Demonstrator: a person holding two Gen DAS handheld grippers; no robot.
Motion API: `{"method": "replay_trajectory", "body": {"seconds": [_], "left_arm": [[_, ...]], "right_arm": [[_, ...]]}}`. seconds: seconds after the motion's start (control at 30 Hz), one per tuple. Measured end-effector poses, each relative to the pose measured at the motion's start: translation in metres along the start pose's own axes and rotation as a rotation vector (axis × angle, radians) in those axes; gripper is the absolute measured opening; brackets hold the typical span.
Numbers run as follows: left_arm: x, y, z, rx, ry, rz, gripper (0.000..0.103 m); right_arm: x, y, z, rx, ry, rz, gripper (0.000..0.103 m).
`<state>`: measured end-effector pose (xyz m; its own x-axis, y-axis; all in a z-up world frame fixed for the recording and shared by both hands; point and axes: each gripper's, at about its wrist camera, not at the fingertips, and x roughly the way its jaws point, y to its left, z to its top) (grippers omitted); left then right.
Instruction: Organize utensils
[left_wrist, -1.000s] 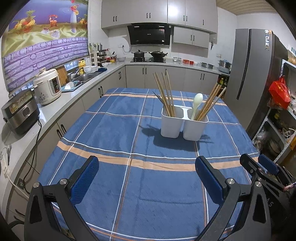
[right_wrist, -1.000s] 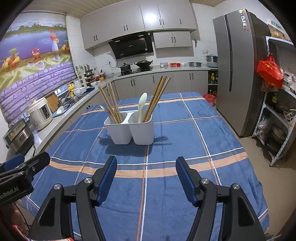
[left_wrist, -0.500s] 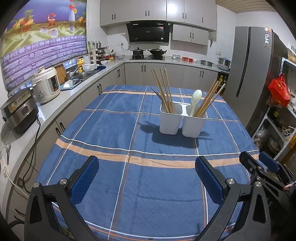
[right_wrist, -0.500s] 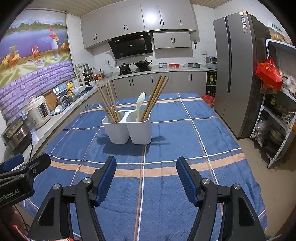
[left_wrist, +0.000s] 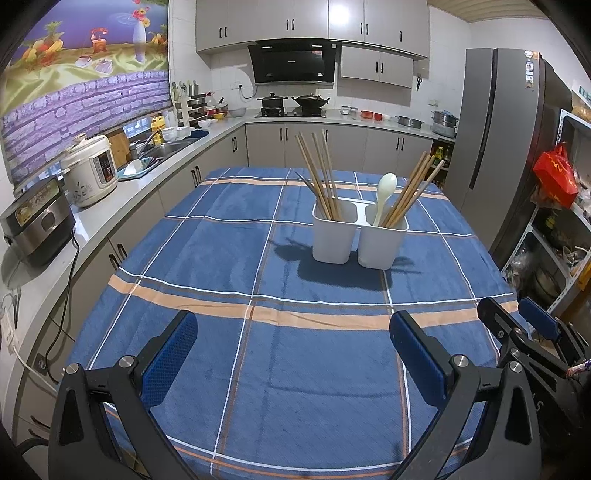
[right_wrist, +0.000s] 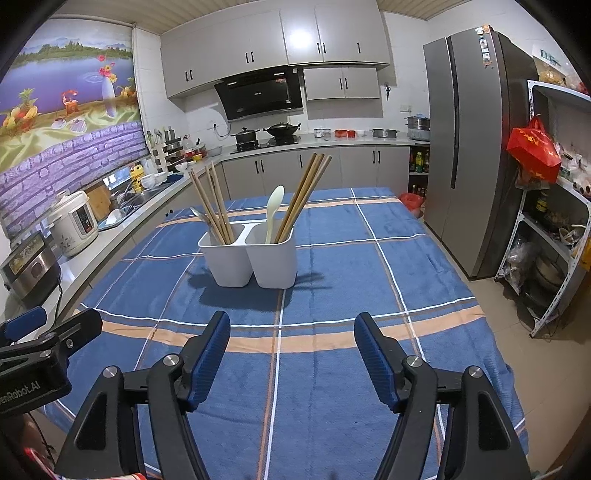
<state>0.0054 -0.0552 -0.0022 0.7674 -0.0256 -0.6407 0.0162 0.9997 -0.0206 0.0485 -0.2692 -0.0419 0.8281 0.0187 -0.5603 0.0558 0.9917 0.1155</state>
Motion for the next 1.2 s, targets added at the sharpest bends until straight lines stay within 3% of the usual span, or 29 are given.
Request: {"method": "replay_trajectory", "body": {"seconds": [0.6,1.2], "left_arm": [[0.001,-0.007,-0.001,0.015,0.016,-0.015,0.103],[-0.007,0.013,-0.006,-0.009,0.009,-0.009,0.103]], "right_arm": [[-0.003,-0.004,-0.004,0.007,0.002,-0.01,0.076],[-0.009,0.022,-0.007,-0.025,-0.005,-0.002,0.078]]}}
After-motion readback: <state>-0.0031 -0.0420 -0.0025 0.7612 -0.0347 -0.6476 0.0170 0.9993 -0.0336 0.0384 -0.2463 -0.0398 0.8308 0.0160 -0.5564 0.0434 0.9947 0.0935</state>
